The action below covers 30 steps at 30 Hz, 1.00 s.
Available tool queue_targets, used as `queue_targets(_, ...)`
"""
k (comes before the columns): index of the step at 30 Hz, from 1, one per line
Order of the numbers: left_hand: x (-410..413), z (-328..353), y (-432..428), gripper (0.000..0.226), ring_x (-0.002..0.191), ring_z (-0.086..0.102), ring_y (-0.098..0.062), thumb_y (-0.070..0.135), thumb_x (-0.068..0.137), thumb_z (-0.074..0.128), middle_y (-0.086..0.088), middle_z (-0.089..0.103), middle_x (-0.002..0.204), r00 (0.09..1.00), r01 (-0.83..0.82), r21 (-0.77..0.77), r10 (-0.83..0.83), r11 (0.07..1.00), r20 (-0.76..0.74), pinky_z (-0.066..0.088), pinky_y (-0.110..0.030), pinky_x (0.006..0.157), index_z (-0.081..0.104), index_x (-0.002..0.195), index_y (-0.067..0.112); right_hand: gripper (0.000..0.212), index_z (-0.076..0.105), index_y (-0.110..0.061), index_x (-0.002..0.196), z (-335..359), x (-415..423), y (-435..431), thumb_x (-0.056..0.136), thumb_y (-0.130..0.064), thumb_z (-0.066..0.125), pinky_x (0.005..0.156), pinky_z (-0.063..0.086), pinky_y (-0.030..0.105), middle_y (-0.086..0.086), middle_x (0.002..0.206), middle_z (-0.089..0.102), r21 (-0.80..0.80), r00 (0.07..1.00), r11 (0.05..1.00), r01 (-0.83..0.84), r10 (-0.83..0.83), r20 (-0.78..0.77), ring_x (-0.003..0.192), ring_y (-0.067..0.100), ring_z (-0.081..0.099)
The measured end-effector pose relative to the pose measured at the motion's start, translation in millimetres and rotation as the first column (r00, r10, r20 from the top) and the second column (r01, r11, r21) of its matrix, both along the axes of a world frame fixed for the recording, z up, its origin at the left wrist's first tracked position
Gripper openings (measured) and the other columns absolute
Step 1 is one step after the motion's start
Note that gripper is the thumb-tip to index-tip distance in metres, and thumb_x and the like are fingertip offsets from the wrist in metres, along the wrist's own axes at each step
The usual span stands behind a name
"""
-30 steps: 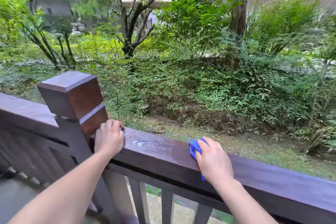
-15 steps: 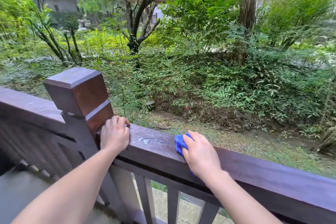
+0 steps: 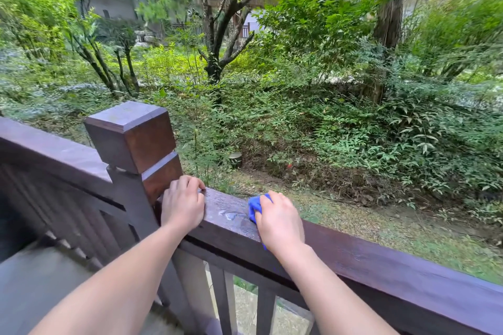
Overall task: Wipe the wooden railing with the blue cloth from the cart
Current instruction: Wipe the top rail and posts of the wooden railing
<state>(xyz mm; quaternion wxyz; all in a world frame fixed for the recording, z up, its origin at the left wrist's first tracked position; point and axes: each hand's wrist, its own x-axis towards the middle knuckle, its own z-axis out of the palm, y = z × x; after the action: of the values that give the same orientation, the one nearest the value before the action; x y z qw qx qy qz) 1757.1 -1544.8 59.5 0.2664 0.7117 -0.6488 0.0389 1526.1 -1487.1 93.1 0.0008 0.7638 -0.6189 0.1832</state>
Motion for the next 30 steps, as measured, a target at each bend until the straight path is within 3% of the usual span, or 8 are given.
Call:
queue_targets(5,2.8,-2.4,-0.6,0.018,0.107,0.047,-0.023,0.018,0.086,0.046,0.004,0.056,0.111,1.000,0.008,-0.026,-0.008,1.000,-0.012,0.035,-0.041,0.089,0.055,0.094,0.031,0.047,0.048,-0.015,0.131,-19.0,0.4,23.7,0.087,-0.033,0.048,0.115,0.023,0.039,0.010,0.147,0.040,-0.011,0.963,0.964,-0.267,0.267,-0.019,0.136,0.027,0.033)
queue_targets(11,2.2,-1.6,-1.1,0.019,0.108,0.046,-0.020,0.019,0.088,0.044,0.008,0.055,0.111,1.000,0.007,-0.019,-0.007,1.000,-0.005,0.034,-0.039,0.091,0.054,0.095,0.033,0.038,0.051,-0.013,0.124,-6.3,19.9,-3.4,0.091,-0.031,0.044,0.110,0.026,0.036,0.009,0.142,0.044,-0.027,0.998,0.998,-0.051,0.052,0.029,0.128,0.028,0.036)
queue_targets(18,1.5,1.7,2.7,0.027,0.105,0.049,-0.023,0.033,0.080,0.035,0.006,0.055,0.108,0.999,0.022,-0.027,-0.022,0.999,0.031,0.038,-0.040,0.089,0.057,0.095,0.029,0.047,0.045,-0.018,0.133,-15.7,23.0,3.1,0.089,-0.033,0.045,0.115,0.021,0.034,0.006,0.149,0.038,-0.011,0.972,0.972,-0.233,0.233,0.014,0.136,0.024,0.031)
queue_targets(23,2.3,4.2,2.7,0.022,0.101,0.046,-0.022,0.041,0.081,0.040,0.005,0.050,0.104,0.996,0.030,0.013,-0.031,0.999,0.080,0.036,-0.040,0.086,0.050,0.095,0.029,0.040,0.051,-0.016,0.126,-5.3,39.1,-9.6,0.090,-0.032,0.046,0.108,0.029,0.034,0.007,0.142,0.044,-0.015,0.998,0.998,-0.063,0.063,0.027,0.127,0.026,0.037)
queue_targets(28,-0.1,25.8,3.9,0.023,0.109,0.047,-0.028,0.038,0.089,0.044,-0.002,0.049,0.113,0.976,0.037,0.194,-0.078,0.980,0.204,0.037,-0.042,0.092,0.050,0.105,0.023,0.043,0.047,-0.020,0.130,-11.1,36.0,-6.6,0.089,-0.032,0.045,0.112,0.026,0.032,0.003,0.146,0.040,-0.023,0.987,0.987,-0.161,0.161,-0.014,0.132,0.022,0.034)
queue_targets(30,4.1,50.8,5.4,0.019,0.106,0.050,-0.030,0.033,0.089,0.046,-0.005,0.050,0.108,0.956,0.107,0.156,-0.145,0.982,0.255,0.040,-0.043,0.089,0.051,0.100,0.019,0.040,0.049,-0.021,0.127,-10.0,35.8,-5.9,0.089,-0.033,0.045,0.109,0.029,0.030,0.001,0.145,0.041,-0.028,0.990,0.989,-0.143,0.143,0.002,0.130,0.021,0.035)
